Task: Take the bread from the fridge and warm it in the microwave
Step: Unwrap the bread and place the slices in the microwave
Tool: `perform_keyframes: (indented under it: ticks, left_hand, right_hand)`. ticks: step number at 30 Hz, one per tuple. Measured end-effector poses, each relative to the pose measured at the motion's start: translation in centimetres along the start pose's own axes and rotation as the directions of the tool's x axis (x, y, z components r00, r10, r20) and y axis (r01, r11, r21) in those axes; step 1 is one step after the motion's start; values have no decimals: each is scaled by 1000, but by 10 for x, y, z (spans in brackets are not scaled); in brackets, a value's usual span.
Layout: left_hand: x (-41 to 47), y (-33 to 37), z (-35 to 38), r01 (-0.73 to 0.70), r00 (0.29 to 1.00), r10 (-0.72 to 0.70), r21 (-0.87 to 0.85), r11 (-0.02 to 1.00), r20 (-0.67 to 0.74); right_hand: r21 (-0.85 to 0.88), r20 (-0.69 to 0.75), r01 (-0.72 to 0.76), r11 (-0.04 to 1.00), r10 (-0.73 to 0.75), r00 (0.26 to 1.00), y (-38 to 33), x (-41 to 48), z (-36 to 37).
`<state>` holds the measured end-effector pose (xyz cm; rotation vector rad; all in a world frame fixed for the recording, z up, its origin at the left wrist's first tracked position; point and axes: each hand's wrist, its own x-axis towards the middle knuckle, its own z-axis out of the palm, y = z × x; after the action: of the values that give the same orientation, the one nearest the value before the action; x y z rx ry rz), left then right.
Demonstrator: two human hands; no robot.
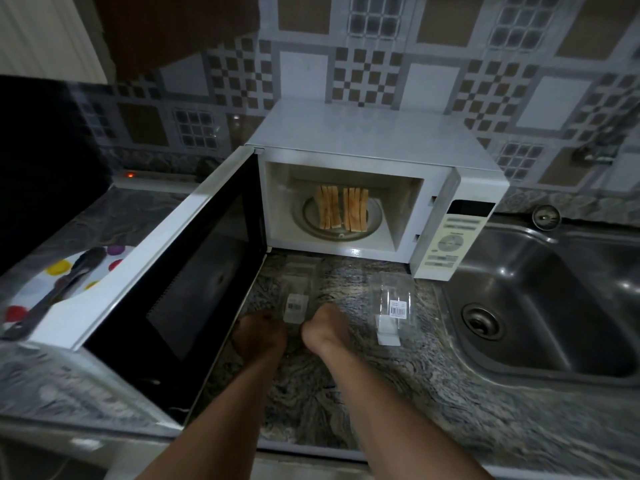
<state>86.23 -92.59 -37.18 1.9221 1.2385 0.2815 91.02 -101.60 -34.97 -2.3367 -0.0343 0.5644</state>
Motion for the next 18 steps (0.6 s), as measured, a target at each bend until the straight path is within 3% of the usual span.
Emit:
perform_keyframes:
  ticks: [5, 10, 13, 18]
  left_hand:
    - [-3, 5, -2, -59, 998, 58, 126, 990, 12]
    - [-17, 12, -4, -99, 990, 105, 63, 993, -94]
    - [-36, 35, -9, -250, 961, 241, -55, 967, -134]
    - [-50, 73, -4, -472, 879, 468, -27, 881, -93]
  right_hand:
    - [-69, -33, 82, 994, -85, 996, -6, -14, -2]
    - [-185, -46, 134, 974, -144, 988, -10, -25, -25]
    - [-256, -105, 204, 945, -237, 966, -18, -35, -50]
    - [-340, -204, 243, 908, -323, 924, -20, -34, -92]
